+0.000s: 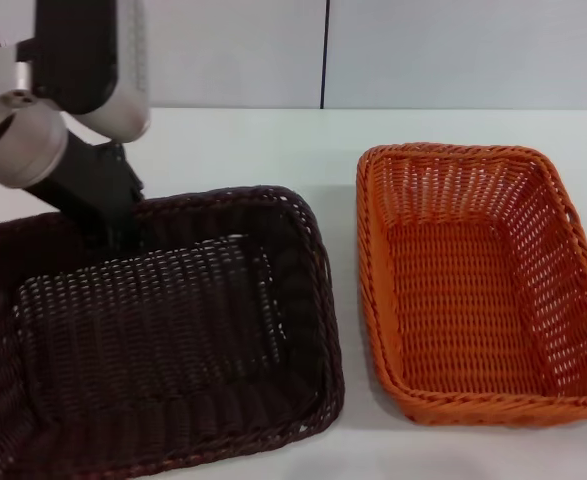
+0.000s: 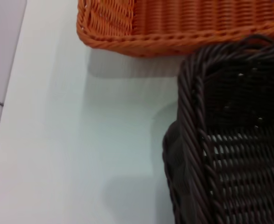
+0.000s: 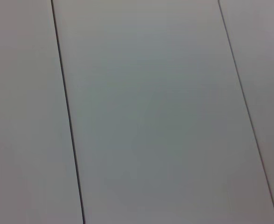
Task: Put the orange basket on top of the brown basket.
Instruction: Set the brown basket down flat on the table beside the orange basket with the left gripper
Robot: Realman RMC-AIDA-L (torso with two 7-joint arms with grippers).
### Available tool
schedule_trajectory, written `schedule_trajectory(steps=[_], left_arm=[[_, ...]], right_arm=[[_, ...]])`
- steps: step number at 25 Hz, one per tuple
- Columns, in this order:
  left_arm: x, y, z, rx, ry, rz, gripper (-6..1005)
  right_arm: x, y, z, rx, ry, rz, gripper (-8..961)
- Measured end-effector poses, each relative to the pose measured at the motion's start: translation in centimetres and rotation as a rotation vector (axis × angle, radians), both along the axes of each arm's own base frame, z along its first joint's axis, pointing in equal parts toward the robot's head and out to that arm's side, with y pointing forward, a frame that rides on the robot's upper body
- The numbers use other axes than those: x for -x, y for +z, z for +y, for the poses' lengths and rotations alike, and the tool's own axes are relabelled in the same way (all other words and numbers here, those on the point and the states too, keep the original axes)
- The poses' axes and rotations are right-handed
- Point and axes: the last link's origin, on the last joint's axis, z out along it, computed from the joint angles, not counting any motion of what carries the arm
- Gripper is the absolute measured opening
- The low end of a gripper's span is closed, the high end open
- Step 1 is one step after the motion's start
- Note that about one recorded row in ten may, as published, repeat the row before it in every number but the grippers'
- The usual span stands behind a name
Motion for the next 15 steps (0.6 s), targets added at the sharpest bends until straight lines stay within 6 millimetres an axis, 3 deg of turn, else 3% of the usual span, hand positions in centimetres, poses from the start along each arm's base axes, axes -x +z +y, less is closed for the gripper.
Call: schedule_trajectory(steps=[7, 15], left_arm=[[-0.5, -2.3, 3.1, -0.013, -0.049, -0.019, 184], [-0.9, -4.3, 4.3, -0.092, -0.076, -0.012, 172]], right_arm=[[0.1, 0.0, 0.2, 0.003, 0.001, -0.002, 791], [-0.2, 0.2, 0.3, 0.006, -0.006, -0.010, 789]])
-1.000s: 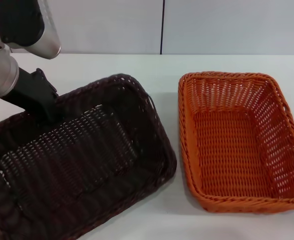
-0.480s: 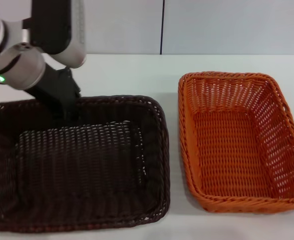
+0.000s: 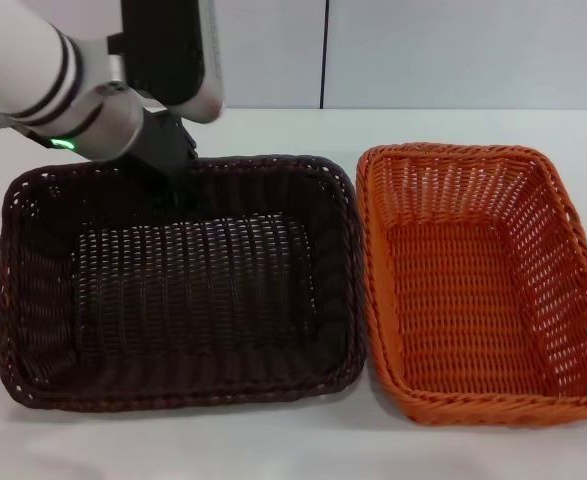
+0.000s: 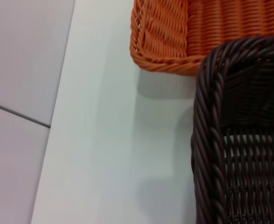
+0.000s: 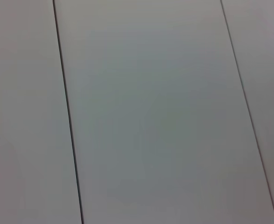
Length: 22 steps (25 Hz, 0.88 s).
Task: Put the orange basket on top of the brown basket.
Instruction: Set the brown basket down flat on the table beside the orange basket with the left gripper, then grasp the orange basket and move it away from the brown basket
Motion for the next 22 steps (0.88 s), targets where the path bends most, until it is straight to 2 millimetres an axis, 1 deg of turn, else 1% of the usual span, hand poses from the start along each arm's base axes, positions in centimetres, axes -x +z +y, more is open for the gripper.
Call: schedule_trajectory(steps=[5, 9, 12, 13, 15, 16, 17, 18, 19, 20, 22], left_arm=[[-0.2, -0.5, 0.4, -0.032, -0.019, 0.010, 352], [-1.1, -0.2, 1.0, -0.114, -0.067, -0.030, 439], [-2.6, 0.7, 1.3, -0.238, -0.118, -0.112, 503], [-3.0, 1.4, 1.4, -0.311, -0.133, -0.168, 525], [-2.9, 3.2, 1.3, -0.496, -0.143, -0.321, 568], [-2.0, 4.1, 0.9, -0.612, -0.129, -0.439, 590], [-1.6, 4.7, 0.6, -0.670, -0.125, -0.505, 594], [-0.2, 5.2, -0.1, -0.771, -0.109, -0.631, 598], [1.2, 5.5, -0.8, -0.845, -0.099, -0.720, 602], [3.3, 5.5, -1.9, -0.920, -0.077, -0.801, 606], [6.9, 5.4, -3.9, -1.053, -0.073, -0.926, 614]], right_arm=[[0.0, 0.1, 0.1, 0.000, -0.001, -0.004, 787], [-0.2, 0.2, 0.2, 0.002, -0.005, -0.010, 786], [-0.3, 0.3, 0.2, -0.004, -0.009, -0.009, 785], [-0.3, 0.4, 0.2, -0.011, -0.010, -0.003, 785], [0.0, 0.7, 0.4, -0.035, -0.002, 0.018, 784], [0.3, 0.9, 0.6, -0.046, 0.008, 0.029, 784], [0.8, 1.2, 1.0, -0.057, 0.031, 0.038, 783], [1.5, 1.6, 1.6, -0.059, 0.065, 0.046, 783], [2.3, 2.0, 2.2, -0.050, 0.099, 0.054, 783], [3.1, 2.5, 3.0, -0.036, 0.138, 0.060, 783], [4.9, 3.3, 5.0, 0.049, 0.207, 0.081, 782]])
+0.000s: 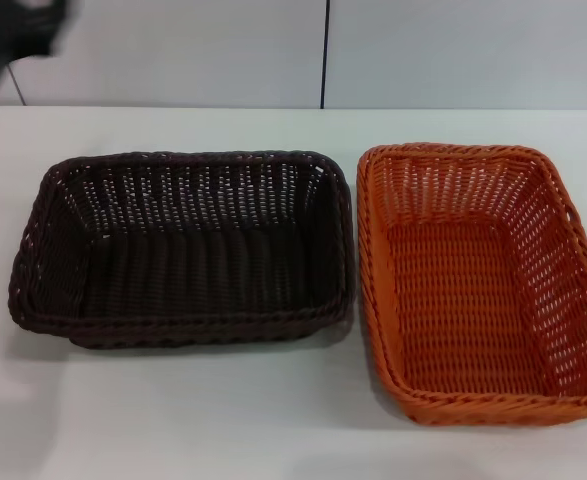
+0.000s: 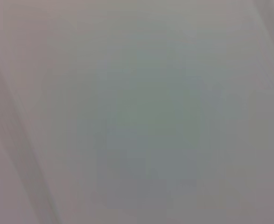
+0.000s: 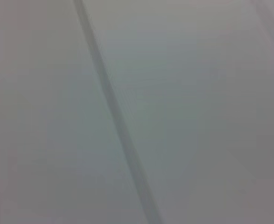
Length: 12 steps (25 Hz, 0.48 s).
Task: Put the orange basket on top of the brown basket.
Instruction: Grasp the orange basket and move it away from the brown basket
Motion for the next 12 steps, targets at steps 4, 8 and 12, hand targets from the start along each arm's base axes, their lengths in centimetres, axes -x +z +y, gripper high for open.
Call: schedule_trajectory(steps=[4, 8, 12], left_arm=[[5.1, 1.6, -4.3, -0.289, -0.044, -0.142, 666], [9.1, 0.7, -6.4, -0.322, 0.049, -0.191, 718], [12.4, -0.7, -7.8, -0.294, 0.147, -0.235, 790]], right_arm=[[5.2, 1.2, 4.1, 0.248, 0.127, -0.010, 781], [10.9, 3.3, 6.5, 0.513, 0.146, -0.073, 779], [16.0, 4.7, 7.3, 0.786, 0.125, -0.185, 778]])
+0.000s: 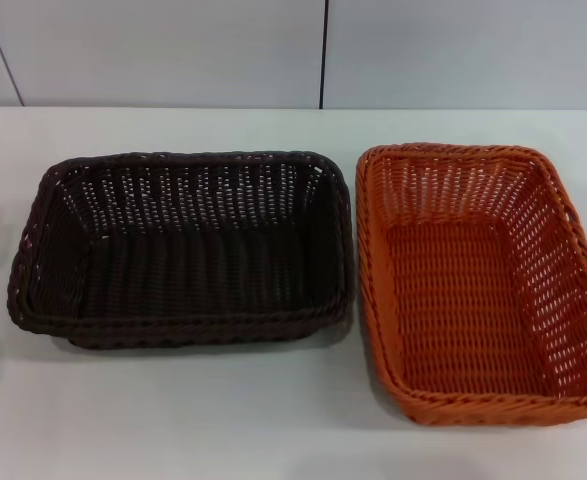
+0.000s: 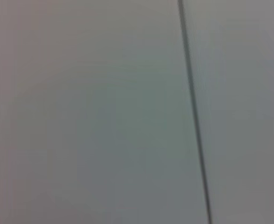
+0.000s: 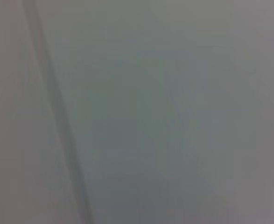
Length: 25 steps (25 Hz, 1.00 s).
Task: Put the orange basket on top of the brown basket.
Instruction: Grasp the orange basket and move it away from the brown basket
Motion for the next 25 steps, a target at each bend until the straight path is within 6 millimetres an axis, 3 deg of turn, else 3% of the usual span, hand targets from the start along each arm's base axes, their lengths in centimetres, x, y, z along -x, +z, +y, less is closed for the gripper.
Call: schedule_trajectory(steps=[2, 7, 8, 9, 13, 19, 25], left_arm=[[1.4, -0.5, -0.5, 0.009, 0.035, -0.020, 808], [3.2, -1.4, -1.1, 0.024, 0.082, -0.021, 808], [3.4, -1.5, -1.2, 0.023, 0.090, -0.024, 808], [3.6, -1.6, -1.2, 0.022, 0.095, -0.028, 808], [4.0, -1.6, -1.5, 0.018, 0.114, -0.044, 808], [4.2, -1.7, -1.6, 0.017, 0.125, -0.058, 808], [4.1, -1.9, -1.4, 0.028, 0.122, -0.060, 808]], right_arm=[[2.0, 0.0, -0.6, 0.155, 0.011, -0.092, 778], [4.2, -0.1, -3.8, 0.523, 0.015, -0.275, 776], [4.5, -0.7, -5.4, 0.682, 0.024, -0.322, 776], [4.5, -0.7, -5.4, 0.682, 0.024, -0.322, 775], [4.1, -2.0, -8.2, 0.955, 0.029, -0.403, 774], [3.4, -3.7, -10.1, 1.118, 0.015, -0.493, 772], [2.2, -5.2, -10.5, 1.167, -0.038, -0.606, 770]])
